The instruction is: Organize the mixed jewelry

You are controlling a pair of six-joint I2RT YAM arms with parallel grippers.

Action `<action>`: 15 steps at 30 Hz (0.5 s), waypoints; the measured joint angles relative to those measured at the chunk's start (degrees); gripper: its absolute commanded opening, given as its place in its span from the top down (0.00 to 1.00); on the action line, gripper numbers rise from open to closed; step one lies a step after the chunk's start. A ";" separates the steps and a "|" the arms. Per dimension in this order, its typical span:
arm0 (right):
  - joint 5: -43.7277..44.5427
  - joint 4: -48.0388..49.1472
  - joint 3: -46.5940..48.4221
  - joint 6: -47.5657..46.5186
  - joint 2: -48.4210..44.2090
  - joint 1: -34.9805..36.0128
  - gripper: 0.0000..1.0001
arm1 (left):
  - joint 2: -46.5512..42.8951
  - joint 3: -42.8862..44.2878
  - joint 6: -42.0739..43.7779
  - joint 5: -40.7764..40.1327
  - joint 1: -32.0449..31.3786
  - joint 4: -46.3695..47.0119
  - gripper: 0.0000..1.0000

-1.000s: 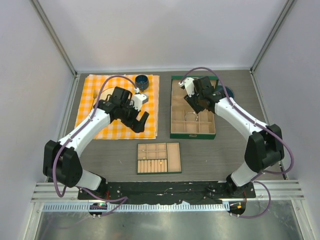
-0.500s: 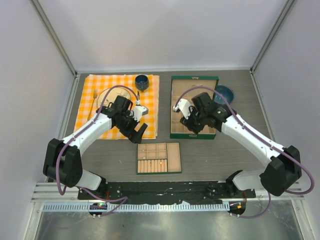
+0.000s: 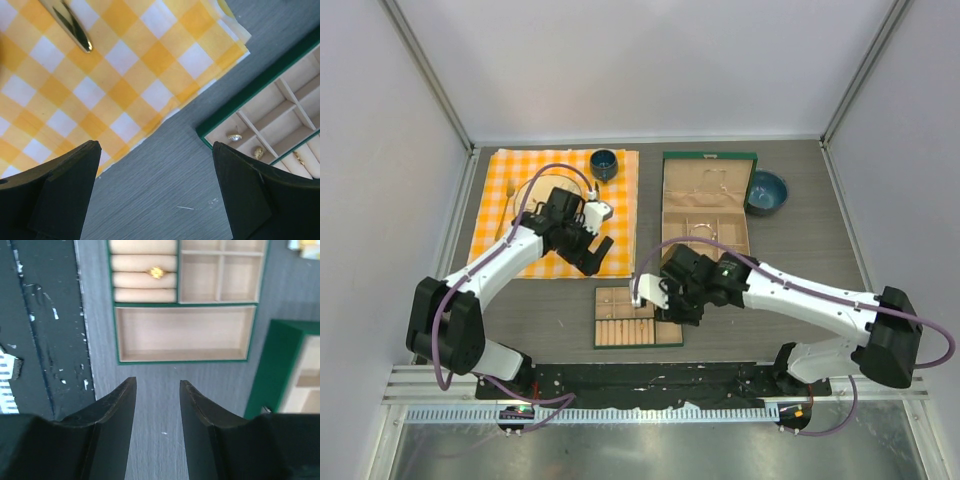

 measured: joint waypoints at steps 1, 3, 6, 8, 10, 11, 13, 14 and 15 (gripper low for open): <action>0.02 0.48 -0.59 0.00 0.24 1.62 0.54 | 0.00 0.11 -0.04 -0.55 0.17 0.37 0.00; 0.13 1.79 -2.01 0.00 0.92 4.00 0.54 | 0.02 0.72 -0.07 -1.33 0.85 0.76 0.00; 0.28 3.93 -4.37 0.02 2.47 6.08 0.54 | 0.33 3.19 -0.04 -1.57 2.89 0.74 0.00; 0.33 5.62 -5.79 0.02 3.98 7.02 0.55 | 1.03 5.81 -0.04 -1.40 4.83 0.79 0.00; 0.28 6.93 -6.60 0.04 5.73 7.85 0.55 | 1.97 8.17 -0.04 -1.20 6.75 0.85 0.00; 0.26 7.69 -6.80 0.07 6.71 8.17 0.54 | 2.38 9.07 -0.04 -1.05 7.58 0.85 0.00; 0.24 9.22 -7.08 0.24 8.48 8.85 0.54 | 3.19 10.40 -0.02 -0.79 8.94 0.74 0.00; 0.24 10.01 -7.15 0.31 9.31 9.18 0.54 | 3.67 10.97 0.00 -0.70 9.57 0.72 0.00; 0.20 10.73 -7.15 0.42 10.10 9.53 0.55 | 4.15 11.47 0.00 -0.59 10.10 0.68 0.00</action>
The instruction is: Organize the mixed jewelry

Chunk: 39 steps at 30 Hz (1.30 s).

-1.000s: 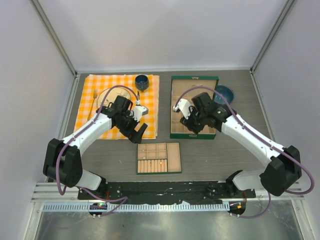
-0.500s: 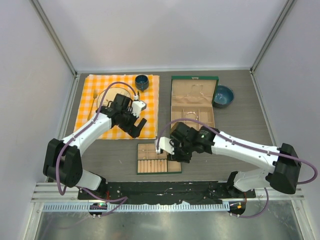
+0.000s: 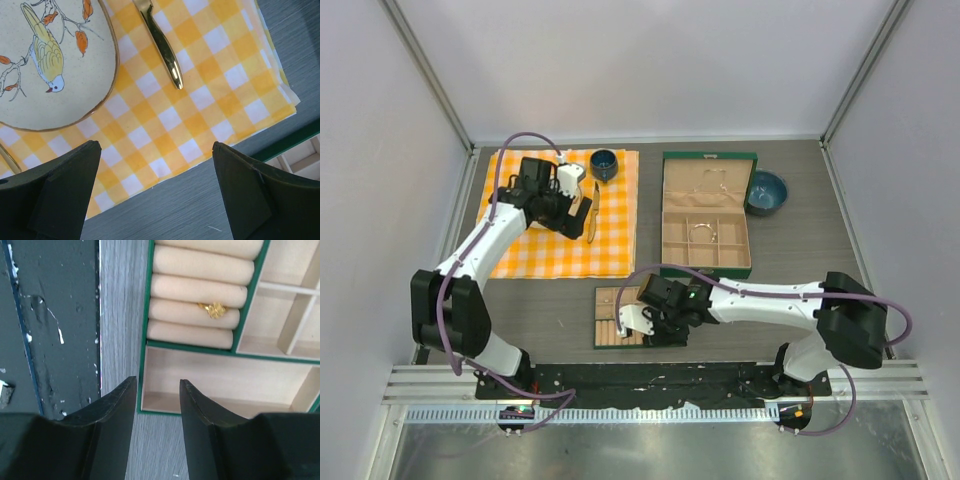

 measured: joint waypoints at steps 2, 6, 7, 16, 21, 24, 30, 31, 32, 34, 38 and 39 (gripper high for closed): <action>0.00 1.53 -0.02 0.26 1.29 0.74 0.55 | 0.74 0.44 0.04 0.28 0.85 -0.07 0.00; -0.04 3.39 -0.02 0.70 3.26 1.97 0.55 | 1.44 0.63 0.24 1.07 1.81 -0.52 0.00; -0.07 3.69 -0.02 0.72 3.78 2.16 0.55 | 1.46 0.63 0.24 1.22 1.97 -0.61 0.00; 1.38 5.42 0.02 1.84 6.91 3.28 0.68 | 1.57 0.63 0.52 2.51 2.60 -0.57 0.00; 2.03 5.44 0.02 2.89 7.02 3.85 0.78 | 1.57 0.63 0.92 2.62 2.84 -0.55 0.00; 1.99 5.16 0.02 3.15 7.02 4.17 0.87 | 1.62 0.63 1.51 2.58 3.06 -0.55 0.00; 1.57 4.83 0.15 4.39 6.97 4.20 0.99 | 2.95 0.63 1.73 2.56 3.45 -0.52 0.00; 1.49 4.83 0.15 4.20 6.95 4.20 0.99 | 3.41 0.63 1.73 2.56 3.58 -0.50 0.00; 1.46 4.81 0.15 4.11 6.91 4.24 0.99 | 3.85 0.63 1.70 2.56 3.67 -0.52 0.00; 1.42 4.70 0.15 4.09 6.80 4.26 0.99 | 4.52 0.63 1.70 2.56 3.72 -0.55 0.00; 1.36 3.98 0.15 4.09 6.19 4.70 0.99 | 5.22 0.76 1.66 2.51 3.74 -0.59 0.00; 1.33 3.72 0.15 4.09 5.92 4.98 0.99 | 5.29 0.94 1.62 2.49 3.74 -0.59 0.00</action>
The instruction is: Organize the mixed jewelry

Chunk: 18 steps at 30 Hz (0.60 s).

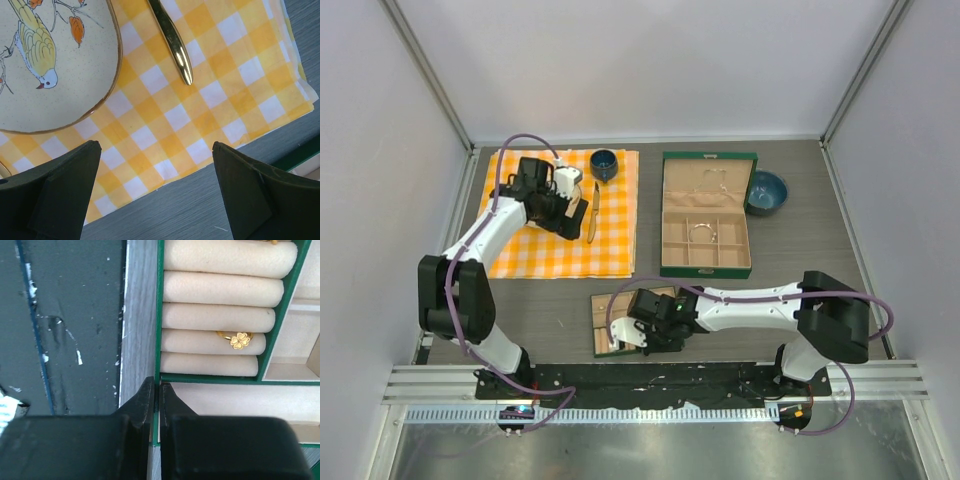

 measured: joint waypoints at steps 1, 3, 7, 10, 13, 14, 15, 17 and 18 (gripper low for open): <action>-0.11 -0.33 0.02 0.00 -0.37 0.24 0.99 | 0.04 0.17 0.00 -0.09 0.00 0.02 0.00; -0.37 -1.25 0.04 0.00 -1.20 0.70 0.99 | 0.17 0.70 -0.09 -0.20 0.02 -0.04 0.00; -0.70 -3.72 0.57 0.00 -2.73 1.57 0.99 | 0.46 1.66 -0.22 -0.24 0.02 -0.04 0.00; -0.63 -6.12 1.64 -0.02 -4.07 2.45 0.99 | 0.85 2.58 -0.48 -0.37 0.04 -0.07 0.00; -0.59 -7.93 2.97 -0.02 -5.27 3.06 0.99 | 1.16 3.34 -0.96 -0.39 0.04 -0.02 0.00; -0.59 -8.33 3.37 -0.02 -5.62 3.19 0.99 | 1.27 3.58 -1.20 -0.39 0.04 -0.04 0.00; -0.48 -8.90 3.93 -0.02 -6.05 3.30 0.99 | 1.40 3.78 -1.33 -0.39 0.04 0.00 0.00; 0.02 -10.08 5.11 -0.04 -6.97 3.37 0.99 | 1.68 4.00 -1.49 -0.39 0.04 0.04 0.00; 0.57 -10.78 5.90 -0.07 -7.54 3.41 0.99 | 1.81 4.02 -1.53 -0.39 0.04 0.02 0.00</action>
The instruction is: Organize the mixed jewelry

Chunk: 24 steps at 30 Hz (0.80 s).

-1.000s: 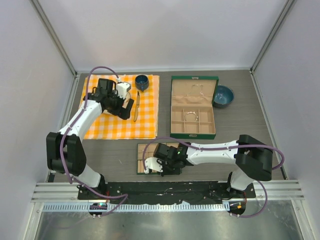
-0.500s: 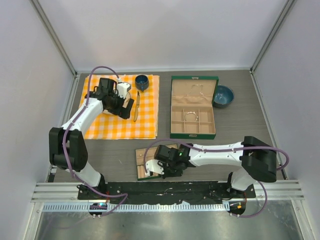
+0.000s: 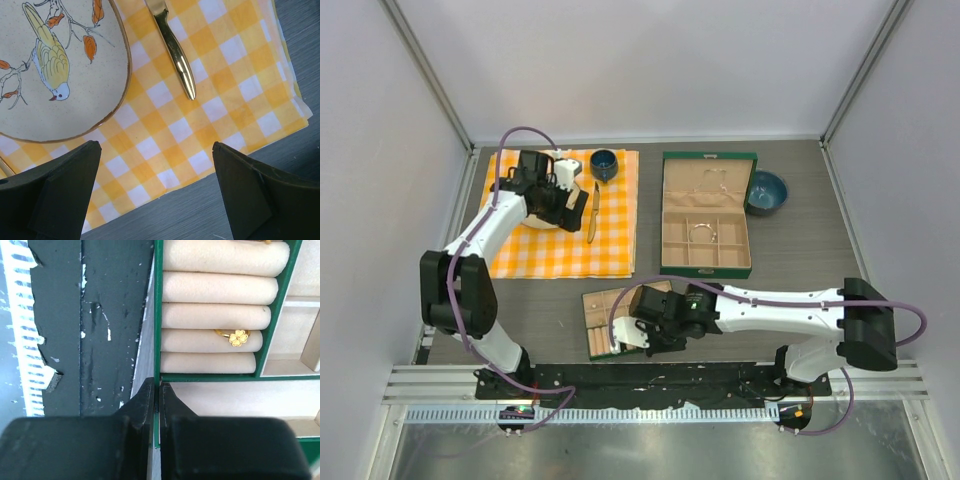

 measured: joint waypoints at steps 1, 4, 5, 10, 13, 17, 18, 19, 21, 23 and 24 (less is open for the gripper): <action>0.70 -0.50 0.72 -0.09 -0.59 0.02 0.99 | 0.13 0.00 -0.07 0.00 0.00 -0.02 0.00; 2.99 -1.60 2.86 -0.48 -2.29 0.02 0.99 | 0.50 0.02 -0.13 0.00 0.00 -0.02 0.00; 4.09 -1.81 3.50 -0.74 -2.91 0.02 0.99 | 0.57 0.04 -0.13 0.00 0.00 -0.04 0.00; 7.80 -2.75 5.77 -2.16 -4.81 -1.25 0.99 | 0.63 0.46 -0.11 0.02 0.00 -0.20 0.00; 8.15 -3.69 6.64 -3.34 -4.81 -3.52 0.99 | 0.63 0.59 -0.09 0.02 0.00 -0.20 0.00; 8.13 -5.79 7.67 -5.20 -4.79 -8.61 0.99 | 0.63 0.59 0.07 0.04 0.00 -0.37 0.00; 8.17 -6.29 8.09 -5.92 -4.79 -10.38 0.99 | 0.61 0.59 0.11 0.02 0.00 -0.39 0.00; 7.98 -6.73 8.55 -6.62 -4.76 -12.00 0.99 | 0.61 0.59 0.15 0.02 0.00 -0.39 0.00; 7.76 -7.45 9.53 -8.26 -4.76 -15.45 0.99 | 0.59 0.59 0.26 0.02 0.00 -0.39 0.00; 7.52 -8.09 10.27 -10.19 -4.76 -18.86 0.99 | 0.52 0.59 0.42 0.02 0.00 -0.39 0.00; 7.37 -8.33 10.45 -10.97 -4.76 -20.15 0.99 | 0.50 0.59 0.46 0.02 0.00 -0.39 0.00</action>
